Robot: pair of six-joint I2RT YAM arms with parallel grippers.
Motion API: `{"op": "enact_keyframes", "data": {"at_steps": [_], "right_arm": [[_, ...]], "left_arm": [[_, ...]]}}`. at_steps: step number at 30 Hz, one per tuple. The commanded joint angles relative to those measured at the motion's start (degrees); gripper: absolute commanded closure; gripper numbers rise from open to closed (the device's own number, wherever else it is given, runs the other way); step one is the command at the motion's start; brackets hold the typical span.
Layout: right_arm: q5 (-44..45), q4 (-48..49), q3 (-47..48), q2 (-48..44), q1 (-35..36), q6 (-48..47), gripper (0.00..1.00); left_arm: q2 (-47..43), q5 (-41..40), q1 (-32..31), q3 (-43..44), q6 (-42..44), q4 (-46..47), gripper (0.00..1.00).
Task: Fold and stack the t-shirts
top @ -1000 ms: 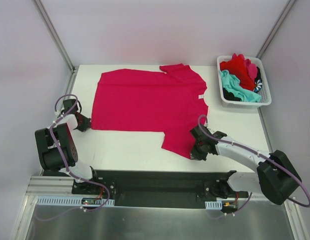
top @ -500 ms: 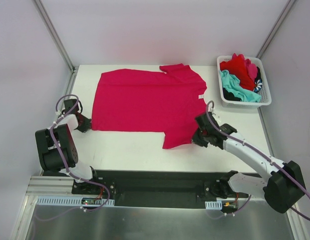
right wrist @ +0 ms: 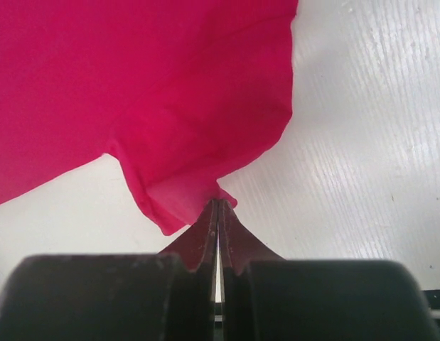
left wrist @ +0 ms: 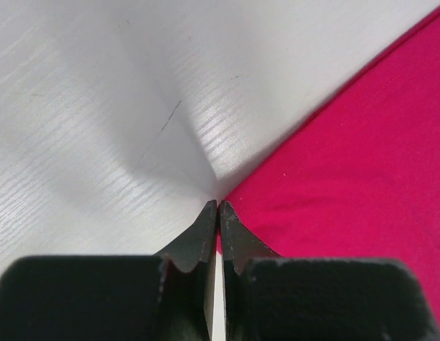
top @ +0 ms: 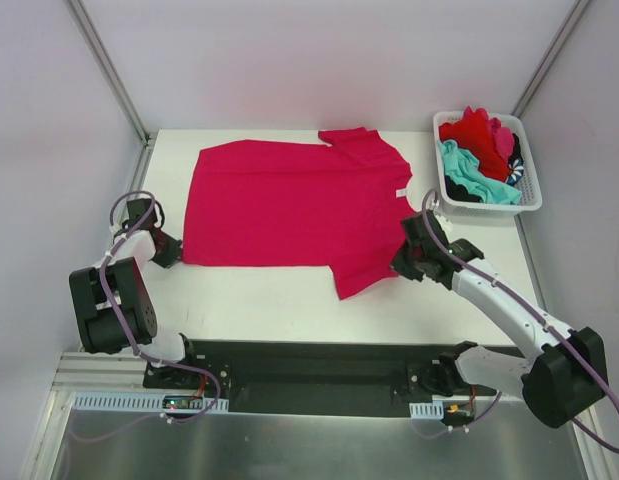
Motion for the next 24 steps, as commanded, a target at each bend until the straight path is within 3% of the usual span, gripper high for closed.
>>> {"op": "enact_keyframes", "data": {"at_steps": [1, 15, 24], "right_arm": [[0.6, 1.37, 2.48, -0.77, -0.51, -2.12, 1.0], [1.64, 1.9, 1.51, -3.14, -1.21, -2.11, 1.0], [1.73, 1.99, 9.93, -0.5, -7.01, -8.61, 1.0]], "left_arm": [[-2.37, -0.76, -1.06, 0.91, -0.78, -2.14, 1.0], [-4.4, -2.78, -2.29, 1.34, -0.69, -3.63, 1.0], [-2.99, -3.4, -2.29, 8.37, 0.54, -6.53, 1.0]]}}
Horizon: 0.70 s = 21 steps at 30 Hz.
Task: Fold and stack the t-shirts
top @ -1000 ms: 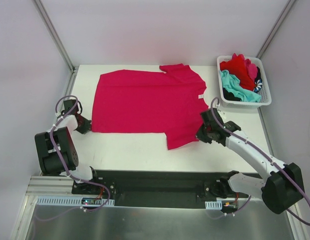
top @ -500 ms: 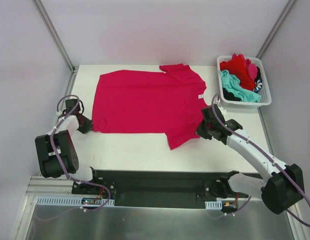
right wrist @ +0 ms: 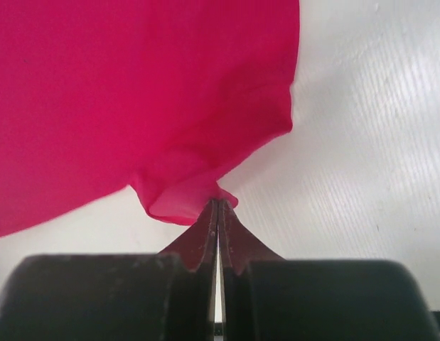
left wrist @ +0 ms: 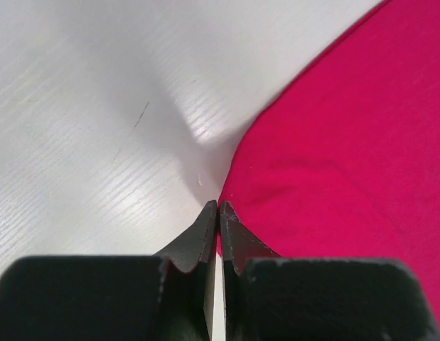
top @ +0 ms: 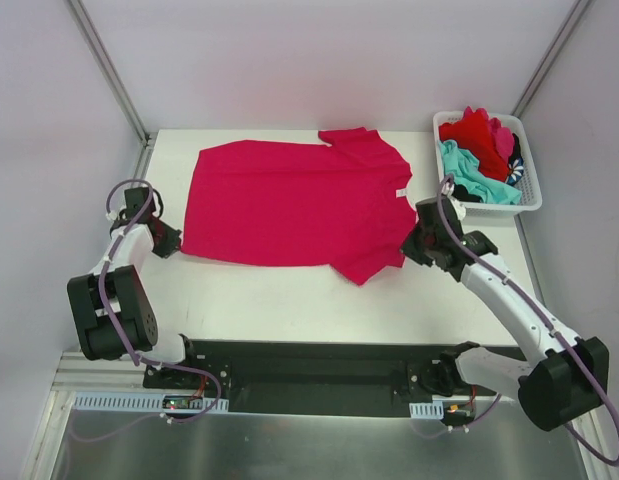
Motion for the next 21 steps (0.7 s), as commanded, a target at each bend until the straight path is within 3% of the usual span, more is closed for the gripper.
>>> {"op": "enact_keyframes", "data": {"at_steps": [1, 10, 21], "right_arm": [[1.97, 1.13, 7.74, 1.14, -3.41, -5.27, 1.0], [-0.92, 3.33, 14.24, 6.84, -10.44, -10.99, 1.0], [-4.61, 4.91, 19.87, 14.06, -13.43, -16.08, 1.0]], "left_arm": [[-0.13, -1.78, -0.46, 5.12, 0.78, -2.34, 1.0], [2.86, -0.81, -0.55, 11.62, 1.13, -2.86, 1.0], [7.08, -1.78, -2.21, 19.1, 3.33, -2.95, 1.0]]}}
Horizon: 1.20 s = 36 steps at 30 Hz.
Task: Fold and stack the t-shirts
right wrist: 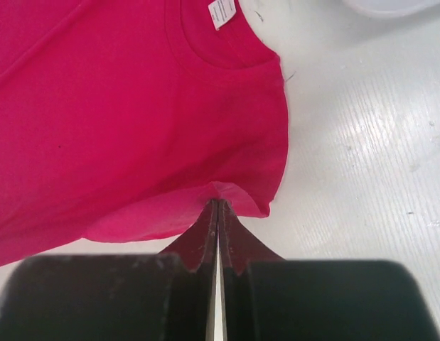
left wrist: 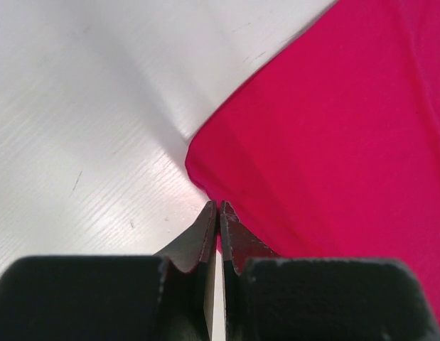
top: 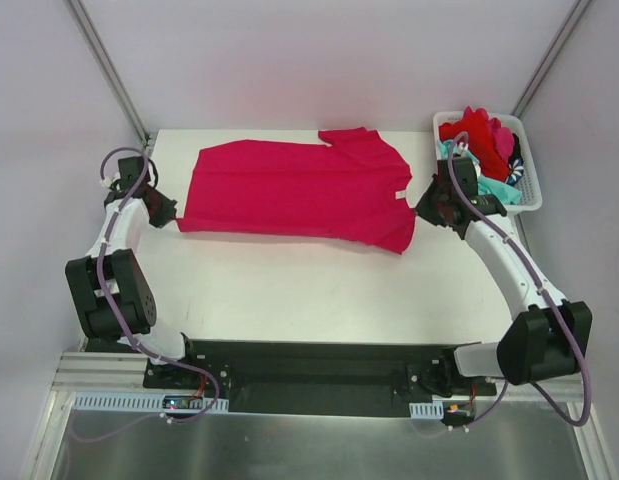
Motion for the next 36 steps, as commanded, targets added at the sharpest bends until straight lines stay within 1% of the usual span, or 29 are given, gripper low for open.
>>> {"op": "enact_keyframes", "data": {"at_steps": [1, 10, 30, 36], "right_arm": [[-1.4, 1.74, 4.33, 2.01, -1.26, -4.18, 0.99], [-3.42, 1.83, 8.55, 5.79, -3.11, -7.96, 1.0], [-5.8, 2.27, 12.07, 10.01, -3.55, -9.81, 1.0], [-6.59, 3.85, 12.6, 11.33, -3.9, -10.42, 1.0]], "left_arm": [[1.53, -1.89, -1.49, 3.56, 1.93, -0.46, 1.0], [3.46, -2.5, -1.85, 4.7, 2.28, -0.46, 1.0], [5.75, -2.24, -1.93, 7.69, 2.72, -0.46, 1.0], [7.5, -1.54, -1.93, 9.97, 2.72, -0.46, 1.0]]}}
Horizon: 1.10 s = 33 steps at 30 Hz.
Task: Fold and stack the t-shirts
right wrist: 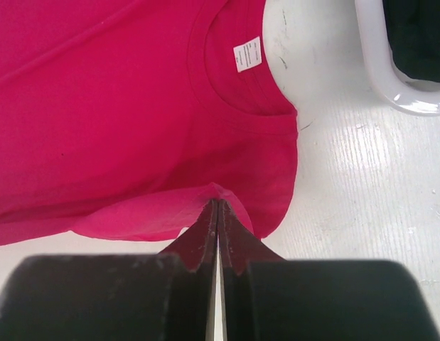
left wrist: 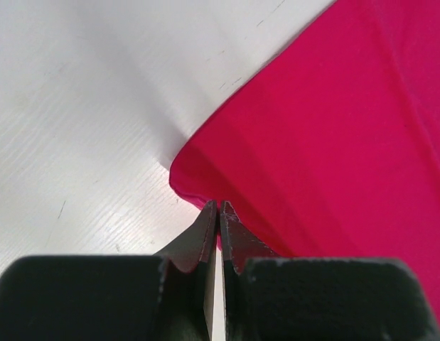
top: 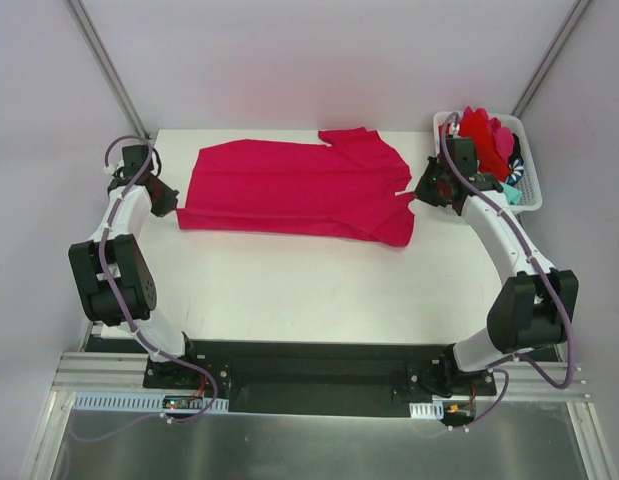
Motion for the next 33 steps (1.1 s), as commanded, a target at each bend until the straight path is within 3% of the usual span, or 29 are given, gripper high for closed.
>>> {"op": "enact_keyframes", "data": {"at_steps": [1, 33], "right_arm": [[-0.99, 2.78, 2.63, 1.1, -0.71, -1.68, 0.99], [-5.74, 5.6, 8.52, 8.66, -1.67, -5.55, 0.99]], "left_arm": [[1.83, -0.1, -0.73, 3.94, 0.84, 0.15, 1.0], [4.11, -1.33, -1.35, 6.49, 1.46, 0.15, 1.0]]}}
